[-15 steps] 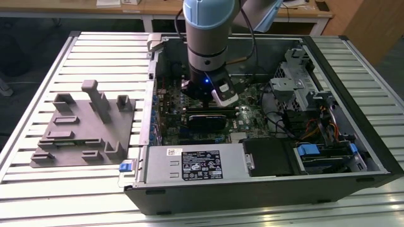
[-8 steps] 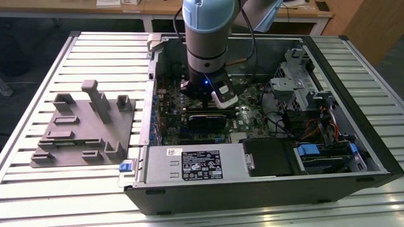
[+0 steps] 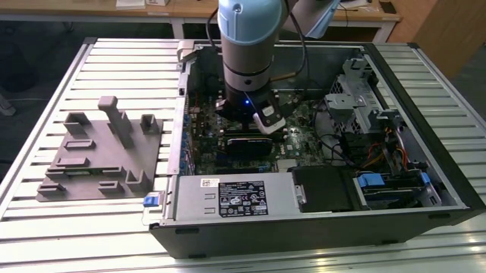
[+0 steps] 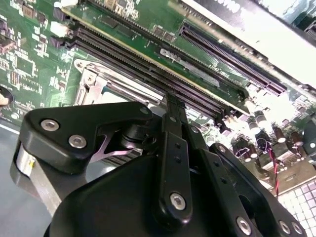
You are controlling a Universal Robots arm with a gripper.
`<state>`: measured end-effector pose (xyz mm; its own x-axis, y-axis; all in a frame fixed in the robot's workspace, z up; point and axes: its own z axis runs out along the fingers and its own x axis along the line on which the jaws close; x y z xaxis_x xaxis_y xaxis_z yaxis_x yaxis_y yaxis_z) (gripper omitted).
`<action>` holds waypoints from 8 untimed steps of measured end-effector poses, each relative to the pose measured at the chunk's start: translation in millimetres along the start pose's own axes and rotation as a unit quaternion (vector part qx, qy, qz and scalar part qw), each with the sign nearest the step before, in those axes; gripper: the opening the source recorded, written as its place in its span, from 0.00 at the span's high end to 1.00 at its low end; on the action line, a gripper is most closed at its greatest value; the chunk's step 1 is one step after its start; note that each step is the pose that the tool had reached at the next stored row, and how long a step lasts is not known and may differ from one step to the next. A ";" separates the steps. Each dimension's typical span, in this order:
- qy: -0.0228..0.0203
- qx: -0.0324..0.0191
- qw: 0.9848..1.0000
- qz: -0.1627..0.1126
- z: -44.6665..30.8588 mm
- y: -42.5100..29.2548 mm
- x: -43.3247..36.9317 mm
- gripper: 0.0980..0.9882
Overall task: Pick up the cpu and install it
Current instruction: 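Install the second cpu locking lever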
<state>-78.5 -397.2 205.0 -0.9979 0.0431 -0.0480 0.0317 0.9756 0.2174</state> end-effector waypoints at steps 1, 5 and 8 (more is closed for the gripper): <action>0.001 -0.004 1.000 -0.002 0.6 -0.2 0.1 0.99; 0.003 -0.013 1.000 -0.009 2.9 -1.6 0.8 0.99; 0.003 -0.015 1.000 -0.012 4.4 -2.4 1.6 0.99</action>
<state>-79.9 -398.6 200.1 -0.9987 0.0182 -0.0471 0.0061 0.9694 0.2455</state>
